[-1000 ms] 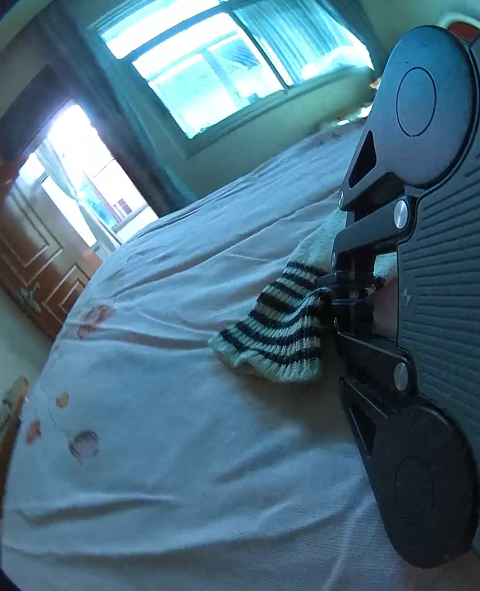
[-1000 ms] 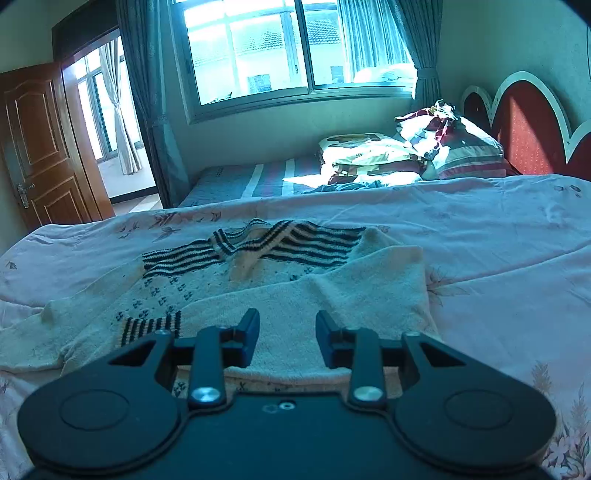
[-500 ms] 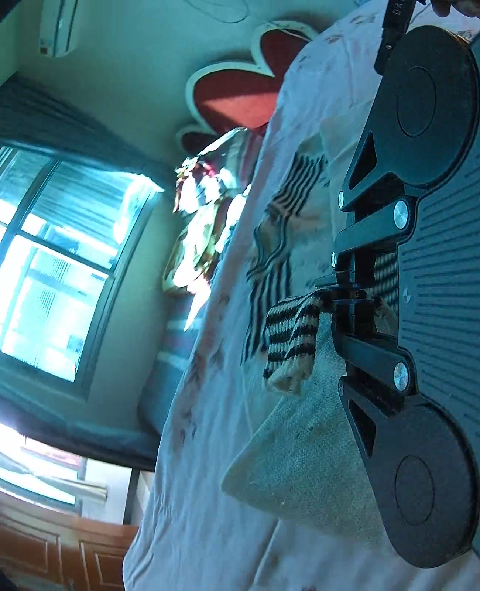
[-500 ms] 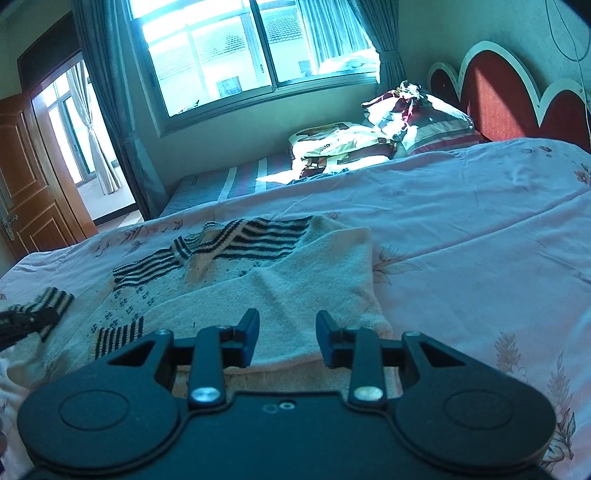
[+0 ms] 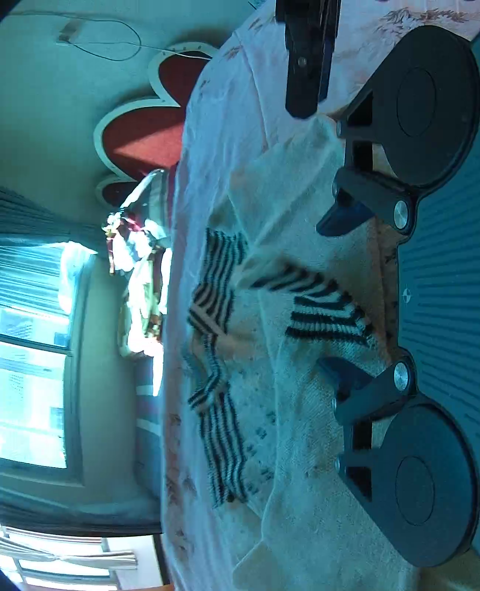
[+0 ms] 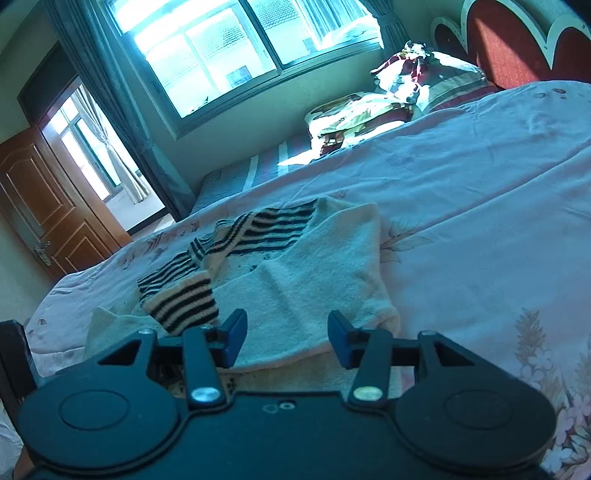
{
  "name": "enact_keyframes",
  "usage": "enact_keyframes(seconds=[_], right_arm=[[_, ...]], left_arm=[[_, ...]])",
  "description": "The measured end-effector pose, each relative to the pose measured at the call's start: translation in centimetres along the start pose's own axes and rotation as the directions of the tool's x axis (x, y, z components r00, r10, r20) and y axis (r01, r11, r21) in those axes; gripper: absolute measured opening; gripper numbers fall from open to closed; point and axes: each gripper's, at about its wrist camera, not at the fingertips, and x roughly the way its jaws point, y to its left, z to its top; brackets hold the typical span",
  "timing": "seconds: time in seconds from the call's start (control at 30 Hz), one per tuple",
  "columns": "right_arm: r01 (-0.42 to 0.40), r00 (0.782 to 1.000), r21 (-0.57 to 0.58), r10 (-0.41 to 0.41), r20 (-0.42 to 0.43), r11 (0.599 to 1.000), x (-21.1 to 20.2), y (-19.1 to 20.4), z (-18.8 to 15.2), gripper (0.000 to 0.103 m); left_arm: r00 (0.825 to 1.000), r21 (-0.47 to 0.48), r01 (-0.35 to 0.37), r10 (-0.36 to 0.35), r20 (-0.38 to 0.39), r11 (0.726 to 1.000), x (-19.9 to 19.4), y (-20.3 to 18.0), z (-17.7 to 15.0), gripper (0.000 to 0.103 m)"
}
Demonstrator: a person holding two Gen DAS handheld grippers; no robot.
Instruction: Fold small clothes
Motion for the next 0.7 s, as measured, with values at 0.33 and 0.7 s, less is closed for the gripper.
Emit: enact_keyframes(seconds=[0.33,0.7], right_arm=[[-0.059,0.987,0.138,0.079,-0.141,0.989,5.8,1.9,-1.1,0.048],[0.0,1.0,-0.083,-0.002,-0.022,0.997,5.1,6.0,0.3,0.006]], left_arm=[[0.954,-0.063,-0.3,0.3,-0.004,0.952,-10.4,12.2,-4.4,0.073],[0.961,-0.088,-0.275,0.272,-0.045,0.957,-8.4,16.6,-6.0,0.05]])
